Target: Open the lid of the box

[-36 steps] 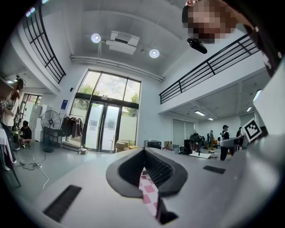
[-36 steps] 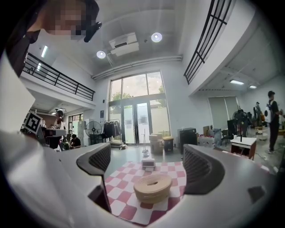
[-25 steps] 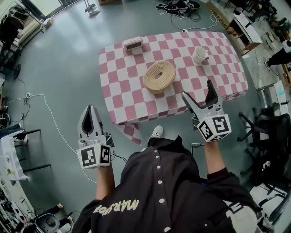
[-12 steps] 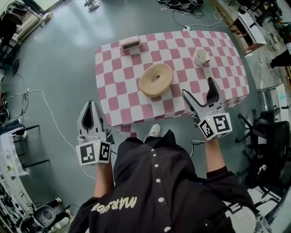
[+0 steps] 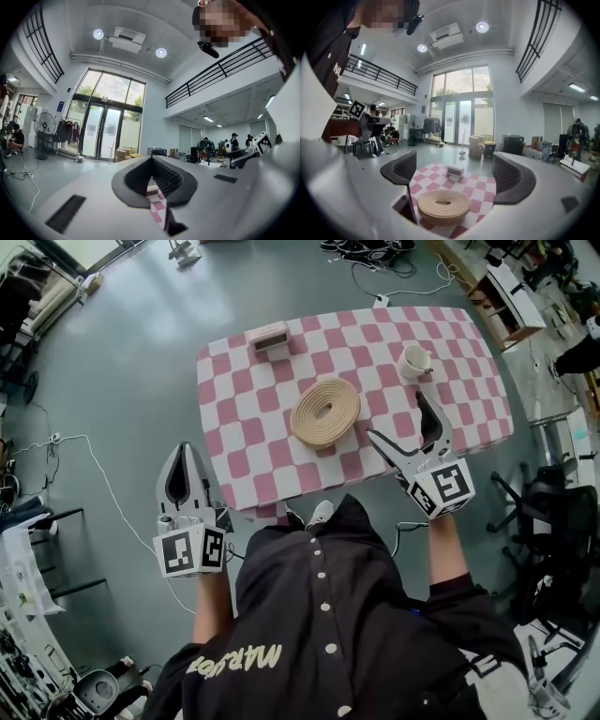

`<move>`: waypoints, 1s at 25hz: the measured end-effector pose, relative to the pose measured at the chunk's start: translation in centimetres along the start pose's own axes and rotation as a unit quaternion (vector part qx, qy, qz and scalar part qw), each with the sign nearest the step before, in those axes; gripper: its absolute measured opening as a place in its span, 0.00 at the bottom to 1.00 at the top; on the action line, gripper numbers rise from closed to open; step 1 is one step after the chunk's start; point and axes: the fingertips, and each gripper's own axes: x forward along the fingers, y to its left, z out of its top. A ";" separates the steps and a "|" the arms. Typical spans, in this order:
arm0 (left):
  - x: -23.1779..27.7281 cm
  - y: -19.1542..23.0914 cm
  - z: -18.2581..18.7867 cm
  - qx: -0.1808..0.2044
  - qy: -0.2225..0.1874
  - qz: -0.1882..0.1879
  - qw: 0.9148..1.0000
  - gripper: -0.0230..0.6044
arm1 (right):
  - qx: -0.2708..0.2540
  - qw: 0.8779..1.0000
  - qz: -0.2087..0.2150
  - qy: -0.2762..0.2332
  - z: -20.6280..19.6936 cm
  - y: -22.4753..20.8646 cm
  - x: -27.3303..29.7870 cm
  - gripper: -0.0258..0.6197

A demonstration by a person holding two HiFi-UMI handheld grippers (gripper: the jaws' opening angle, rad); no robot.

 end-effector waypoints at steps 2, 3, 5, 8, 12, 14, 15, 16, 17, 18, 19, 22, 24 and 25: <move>0.4 0.9 0.8 0.000 -0.009 0.001 1.000 0.05 | -0.013 1.000 0.016 0.018 -0.4 0.4 1.2 0.81; 0.6 1.4 1.0 -0.001 -0.012 0.003 1.000 0.05 | -0.016 0.999 0.021 0.027 -0.8 0.6 1.9 0.81; 0.8 2.3 1.2 -0.003 -0.015 0.007 1.000 0.05 | -0.016 0.999 0.030 0.042 -1.6 0.7 3.1 0.81; 0.8 3.3 0.9 -0.005 -0.012 0.012 1.000 0.05 | -0.022 0.997 0.047 0.060 -2.7 1.4 4.5 0.81; 0.2 4.6 0.4 -0.007 -0.002 0.024 1.000 0.05 | -0.057 0.990 0.088 0.093 -4.4 2.6 6.0 0.81; 0.1 5.0 0.1 -0.005 0.002 0.028 1.000 0.05 | -0.085 0.983 0.113 0.114 -5.5 3.2 6.7 0.81; 0.1 5.1 0.0 -0.005 0.004 0.029 1.000 0.05 | -0.100 0.979 0.127 0.125 -6.2 3.5 7.1 0.81; 0.0 5.2 -0.2 -0.005 0.006 0.030 1.000 0.05 | -0.113 0.974 0.143 0.136 -6.9 3.9 7.4 0.81; 0.0 5.3 -0.4 -0.006 0.008 0.031 0.999 0.05 | -0.125 0.968 0.159 0.148 -7.7 4.2 7.7 0.81; -0.1 5.3 -0.6 -0.006 0.011 0.031 0.999 0.05 | -0.136 0.962 0.174 0.161 -8.6 4.6 8.0 0.81; -0.2 5.4 -0.7 -0.006 0.013 0.032 0.999 0.05 | -0.147 0.955 0.188 0.174 -9.6 4.8 8.2 0.81; -0.5 5.6 -1.0 -0.007 0.019 0.035 0.999 0.05 | -0.172 0.937 0.223 0.209 -12.1 5.5 9.0 0.81; -0.7 5.8 -1.3 -0.009 0.023 0.040 0.999 0.05 | -0.176 0.926 0.244 0.227 -13.6 5.9 9.4 0.81; -0.8 6.0 -1.4 -0.009 0.026 0.043 0.999 0.05 | -0.178 0.920 0.256 0.237 -14.5 6.1 9.5 0.81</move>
